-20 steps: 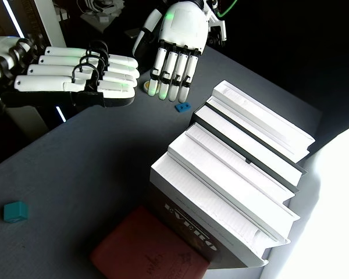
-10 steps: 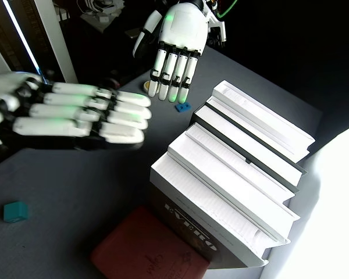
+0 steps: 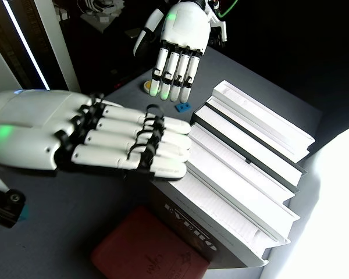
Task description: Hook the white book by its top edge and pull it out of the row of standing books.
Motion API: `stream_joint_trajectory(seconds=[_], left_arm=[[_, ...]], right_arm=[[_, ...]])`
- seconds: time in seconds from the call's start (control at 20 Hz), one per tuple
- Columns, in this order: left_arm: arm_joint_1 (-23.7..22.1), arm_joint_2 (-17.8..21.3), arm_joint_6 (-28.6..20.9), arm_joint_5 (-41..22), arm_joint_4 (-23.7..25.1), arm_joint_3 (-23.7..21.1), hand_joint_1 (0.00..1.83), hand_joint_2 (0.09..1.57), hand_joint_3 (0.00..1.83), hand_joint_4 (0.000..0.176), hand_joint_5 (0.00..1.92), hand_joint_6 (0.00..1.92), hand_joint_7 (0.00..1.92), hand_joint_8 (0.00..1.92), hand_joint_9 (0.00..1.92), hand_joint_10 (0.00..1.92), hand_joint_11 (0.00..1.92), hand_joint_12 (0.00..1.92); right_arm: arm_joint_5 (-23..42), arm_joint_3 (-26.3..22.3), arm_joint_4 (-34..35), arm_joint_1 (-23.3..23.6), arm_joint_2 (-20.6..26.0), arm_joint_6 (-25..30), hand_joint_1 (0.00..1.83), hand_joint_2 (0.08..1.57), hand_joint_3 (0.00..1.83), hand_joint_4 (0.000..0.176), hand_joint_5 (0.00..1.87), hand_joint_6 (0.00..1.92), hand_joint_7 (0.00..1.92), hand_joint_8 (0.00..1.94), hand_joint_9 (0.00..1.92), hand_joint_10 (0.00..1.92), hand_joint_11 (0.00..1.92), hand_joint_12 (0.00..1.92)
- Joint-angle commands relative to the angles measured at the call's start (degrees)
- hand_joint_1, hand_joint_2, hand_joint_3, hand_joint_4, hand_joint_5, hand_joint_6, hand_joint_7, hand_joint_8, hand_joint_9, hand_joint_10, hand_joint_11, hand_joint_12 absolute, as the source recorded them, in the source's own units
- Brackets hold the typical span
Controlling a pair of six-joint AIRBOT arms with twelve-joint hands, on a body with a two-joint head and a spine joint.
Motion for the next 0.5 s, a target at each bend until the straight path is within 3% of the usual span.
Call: stream_joint_trajectory(seconds=[0.0, 0.45], left_arm=[[-0.97, 0.00, -0.14, -0.08, -2.80, 0.35, 0.00, 1.26, 0.01, 0.000, 0.00, 0.00, 0.00, 0.00, 0.00, 0.00, 0.00, 0.00], [-1.11, 0.02, -0.15, -0.71, -2.79, 0.79, 0.00, 1.27, 0.01, 0.000, 0.01, 0.00, 0.00, 0.00, 0.00, 0.00, 0.00, 0.00]], right_arm=[[6.89, 0.40, 0.64, 0.85, 0.13, -0.71, 0.00, 1.23, 0.00, 0.000, 0.06, 0.01, 0.05, 0.01, 0.02, 0.00, 0.00, 0.00], [6.09, 1.50, 5.83, 1.46, -1.32, -6.85, 0.00, 1.23, 0.00, 0.000, 0.03, 0.00, 0.02, 0.00, 0.00, 0.00, 0.00, 0.00]])
